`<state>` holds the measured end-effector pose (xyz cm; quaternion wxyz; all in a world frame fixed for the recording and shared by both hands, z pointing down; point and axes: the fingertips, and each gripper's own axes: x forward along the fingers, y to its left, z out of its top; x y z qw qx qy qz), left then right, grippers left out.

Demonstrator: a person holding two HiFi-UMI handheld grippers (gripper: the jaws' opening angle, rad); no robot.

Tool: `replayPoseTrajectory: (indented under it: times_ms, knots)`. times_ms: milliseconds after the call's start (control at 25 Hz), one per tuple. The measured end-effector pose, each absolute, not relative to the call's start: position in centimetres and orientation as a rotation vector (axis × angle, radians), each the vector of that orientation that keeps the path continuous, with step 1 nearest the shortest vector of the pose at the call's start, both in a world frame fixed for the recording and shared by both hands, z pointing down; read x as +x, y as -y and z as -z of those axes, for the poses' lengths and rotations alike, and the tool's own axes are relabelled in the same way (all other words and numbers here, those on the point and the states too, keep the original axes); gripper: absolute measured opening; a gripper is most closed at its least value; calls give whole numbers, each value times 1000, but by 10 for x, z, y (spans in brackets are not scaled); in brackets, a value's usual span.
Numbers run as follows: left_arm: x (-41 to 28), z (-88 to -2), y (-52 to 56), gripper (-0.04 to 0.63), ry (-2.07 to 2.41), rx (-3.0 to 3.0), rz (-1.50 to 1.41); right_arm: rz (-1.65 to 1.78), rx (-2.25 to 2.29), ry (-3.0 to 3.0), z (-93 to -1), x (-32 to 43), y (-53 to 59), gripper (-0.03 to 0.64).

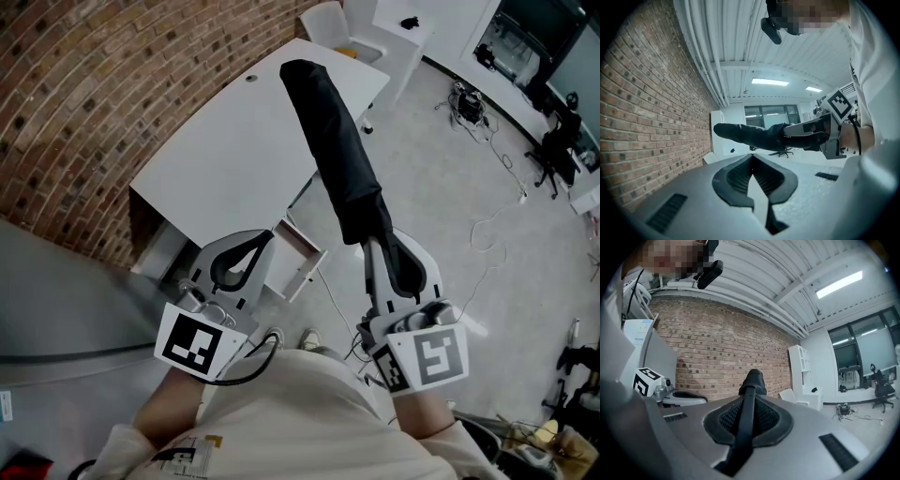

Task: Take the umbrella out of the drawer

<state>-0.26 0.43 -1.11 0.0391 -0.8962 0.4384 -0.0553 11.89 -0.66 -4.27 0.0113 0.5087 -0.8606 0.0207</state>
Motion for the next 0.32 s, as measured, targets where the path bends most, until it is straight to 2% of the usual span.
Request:
replayPoseTrajectory:
  times_ms: [320]
  knots:
    - [2,7,-3,8,-1324,-2763,176,-86,1554,2674,36,118,5,25]
